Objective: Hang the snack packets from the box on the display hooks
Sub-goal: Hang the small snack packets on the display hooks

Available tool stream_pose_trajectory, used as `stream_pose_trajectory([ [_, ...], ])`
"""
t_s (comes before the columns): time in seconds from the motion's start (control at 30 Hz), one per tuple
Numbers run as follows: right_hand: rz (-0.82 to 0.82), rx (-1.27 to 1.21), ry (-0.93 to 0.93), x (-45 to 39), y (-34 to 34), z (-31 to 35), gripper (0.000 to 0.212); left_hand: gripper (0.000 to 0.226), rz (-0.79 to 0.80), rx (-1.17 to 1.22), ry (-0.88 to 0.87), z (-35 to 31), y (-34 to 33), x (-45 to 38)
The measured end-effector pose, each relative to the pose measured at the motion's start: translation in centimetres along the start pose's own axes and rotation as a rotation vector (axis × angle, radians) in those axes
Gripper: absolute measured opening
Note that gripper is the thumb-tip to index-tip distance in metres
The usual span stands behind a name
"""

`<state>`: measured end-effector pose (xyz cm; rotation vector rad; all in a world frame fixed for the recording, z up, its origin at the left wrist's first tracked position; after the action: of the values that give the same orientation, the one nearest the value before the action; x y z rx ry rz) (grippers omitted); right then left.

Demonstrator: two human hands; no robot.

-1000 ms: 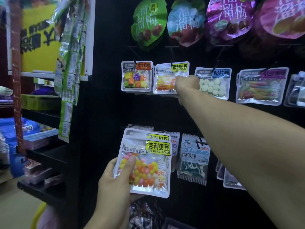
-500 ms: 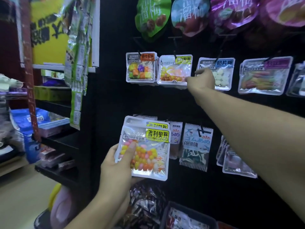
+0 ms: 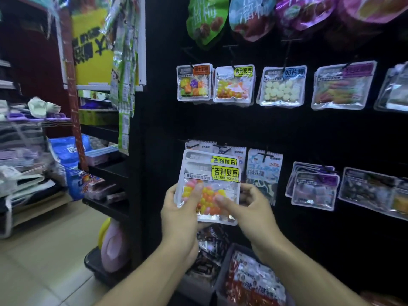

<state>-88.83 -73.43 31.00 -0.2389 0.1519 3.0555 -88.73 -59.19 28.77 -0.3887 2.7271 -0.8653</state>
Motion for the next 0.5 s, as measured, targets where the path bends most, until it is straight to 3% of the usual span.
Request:
stream_pose_trajectory([
  [0.1,0.0,-0.047,-0.043,0.2,1.1,-0.5,0.035,0.028,0.006,-0.044,-0.004,0.1,-0.2,0.6],
  [0.37,0.06,-0.041,-0.105,0.7,4.4,-1.1,0.03,0.013,0.082,-0.061,0.026,0.0,0.5,1.1],
  [0.5,-0.104,-0.095,-0.074,0.0,5.8,-1.4,0.024,0.017,0.051,-0.097,-0.012,-0.2,1.1,0.8],
])
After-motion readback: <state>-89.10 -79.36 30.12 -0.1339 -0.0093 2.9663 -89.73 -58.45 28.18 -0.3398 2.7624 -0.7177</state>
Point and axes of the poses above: each hand's wrist, its own x-axis away from the middle knuckle, its own y-axis out of the back of the hand, z = x × y, the point moved 2 cm from there along -x, towards the middle knuckle, and after that the axes turned 2 degrees about -y, right-handed, at the moved point
